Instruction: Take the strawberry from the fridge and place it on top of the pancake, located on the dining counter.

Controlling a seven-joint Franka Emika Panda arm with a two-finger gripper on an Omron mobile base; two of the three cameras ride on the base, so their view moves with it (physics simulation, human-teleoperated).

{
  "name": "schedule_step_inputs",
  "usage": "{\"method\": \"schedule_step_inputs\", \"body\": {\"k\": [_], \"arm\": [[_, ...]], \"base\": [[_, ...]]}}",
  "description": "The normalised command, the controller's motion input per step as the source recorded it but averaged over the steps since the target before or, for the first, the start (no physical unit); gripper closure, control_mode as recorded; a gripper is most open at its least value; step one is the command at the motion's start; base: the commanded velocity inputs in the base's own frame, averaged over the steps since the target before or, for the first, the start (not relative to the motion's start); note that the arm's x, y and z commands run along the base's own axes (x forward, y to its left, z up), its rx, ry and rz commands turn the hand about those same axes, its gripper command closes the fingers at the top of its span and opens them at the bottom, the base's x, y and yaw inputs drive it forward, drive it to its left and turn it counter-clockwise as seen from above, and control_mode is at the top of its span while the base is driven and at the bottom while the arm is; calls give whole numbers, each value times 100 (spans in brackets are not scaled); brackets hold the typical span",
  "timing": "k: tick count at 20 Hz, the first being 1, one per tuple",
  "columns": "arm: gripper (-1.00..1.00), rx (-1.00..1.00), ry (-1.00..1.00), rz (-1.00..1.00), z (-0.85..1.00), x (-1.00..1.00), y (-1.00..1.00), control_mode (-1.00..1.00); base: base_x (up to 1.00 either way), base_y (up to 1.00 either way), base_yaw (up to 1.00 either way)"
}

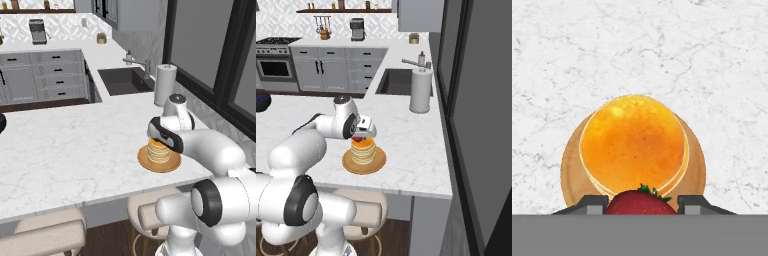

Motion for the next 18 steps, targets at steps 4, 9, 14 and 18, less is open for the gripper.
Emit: {"method": "schedule_step_inputs", "body": {"k": [4, 9, 14, 18], "arm": [[100, -8, 1, 1, -12, 9, -7, -100], [100, -2, 0, 1, 0, 13, 0, -100], [100, 0, 0, 0, -4, 17, 1, -100], [100, 0, 0, 0, 0, 31, 1, -100]], "base": [[0, 0, 0], [0, 0, 0], [0, 0, 0], [0, 0, 0]]}}
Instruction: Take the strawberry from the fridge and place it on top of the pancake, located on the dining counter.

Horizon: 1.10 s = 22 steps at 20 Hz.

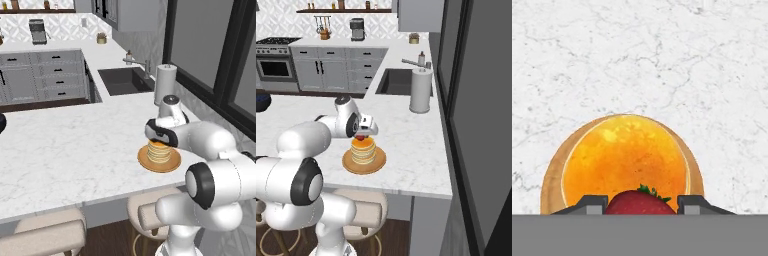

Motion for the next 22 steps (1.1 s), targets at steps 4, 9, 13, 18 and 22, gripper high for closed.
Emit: {"method": "schedule_step_inputs", "body": {"k": [4, 9, 13, 18, 22], "arm": [[100, 0, 0, 0, -10, 26, 7, -100], [100, 2, 0, 0, -21, 4, 1, -100], [100, 3, 0, 0, -19, 2, 0, -100], [100, 1, 0, 0, -22, 0, 0, -100], [100, 2, 0, 0, -17, 0, 0, -100]], "base": [[0, 0, 0], [0, 0, 0], [0, 0, 0], [0, 0, 0], [0, 0, 0]]}}
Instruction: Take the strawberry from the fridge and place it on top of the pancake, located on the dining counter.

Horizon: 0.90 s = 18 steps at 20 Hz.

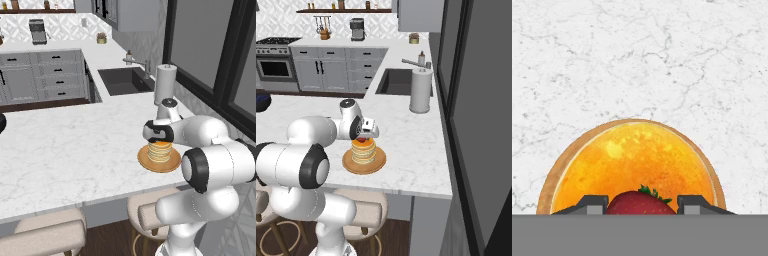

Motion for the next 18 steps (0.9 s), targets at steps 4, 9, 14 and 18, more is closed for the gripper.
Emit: {"method": "schedule_step_inputs", "body": {"k": [4, 9, 14, 18], "arm": [[100, 0, 0, 0, -15, 0, 0, -100], [-100, 0, 0, 0, -10, 0, 2, -100], [-100, 0, 0, 0, 2, 0, 0, -100], [-100, -1, 0, 0, 16, -4, 0, -100]], "base": [[0, 0, 0], [0, 0, 0], [0, 0, 0], [0, 0, 0]]}}
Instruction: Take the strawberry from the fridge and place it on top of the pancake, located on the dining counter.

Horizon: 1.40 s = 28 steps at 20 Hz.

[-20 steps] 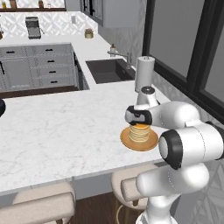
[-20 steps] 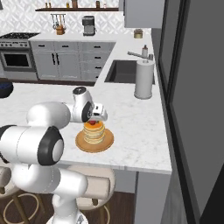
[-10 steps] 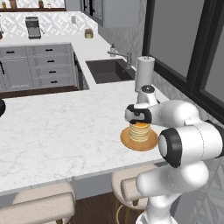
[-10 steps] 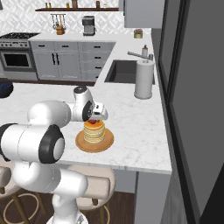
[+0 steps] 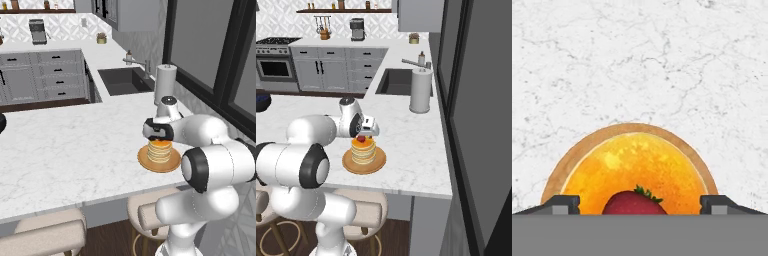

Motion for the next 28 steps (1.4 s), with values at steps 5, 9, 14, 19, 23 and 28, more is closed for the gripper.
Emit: {"method": "schedule_step_inputs", "body": {"k": [5, 9, 14, 19, 23, 28], "arm": [[-100, 0, -2, 0, 49, -43, 14, -100], [-100, -7, -9, 0, 76, -97, 33, -100], [-100, 0, -1, 0, 51, -100, 33, -100], [-100, -1, 0, 0, 15, -100, 61, -100], [-100, -5, 1, -1, 0, -98, 88, -100], [-100, -9, 16, 0, -19, -32, 85, -100]], "base": [[0, 0, 0], [0, 0, 0], [0, 0, 0], [0, 0, 0], [0, 0, 0], [0, 0, 0]]}}
